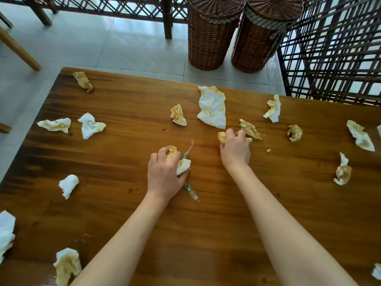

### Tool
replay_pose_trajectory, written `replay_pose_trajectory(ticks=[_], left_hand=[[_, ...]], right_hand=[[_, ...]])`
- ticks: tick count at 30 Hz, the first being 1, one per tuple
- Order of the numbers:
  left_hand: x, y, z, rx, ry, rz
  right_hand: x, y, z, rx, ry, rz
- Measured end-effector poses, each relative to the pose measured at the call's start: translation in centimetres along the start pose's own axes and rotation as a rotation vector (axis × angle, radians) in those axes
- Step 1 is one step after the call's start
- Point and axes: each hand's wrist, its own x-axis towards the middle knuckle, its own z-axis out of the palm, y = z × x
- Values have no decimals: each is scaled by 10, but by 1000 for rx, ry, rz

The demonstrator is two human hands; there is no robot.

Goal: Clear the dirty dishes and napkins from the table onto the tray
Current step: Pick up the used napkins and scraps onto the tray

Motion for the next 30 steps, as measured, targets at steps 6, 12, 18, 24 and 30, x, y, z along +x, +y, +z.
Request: replay_pose_trajectory(ticks=[6, 12, 18, 24, 30], left_hand=[[9, -2, -2, -116, 62, 77], [65, 2, -26, -210, 155, 76], [126, 13, -21, -187, 187, 88], [133, 11, 1, -111, -6, 29], [121, 11, 6, 14, 69, 14]], right_hand=[[-2, 10, -12, 143, 93, -78], [24, 14, -35, 168, 229, -93], [49, 27, -30, 108, 115, -39], [47, 38, -14, -70, 101, -29], [42, 34, -4, -151, 102, -12]])
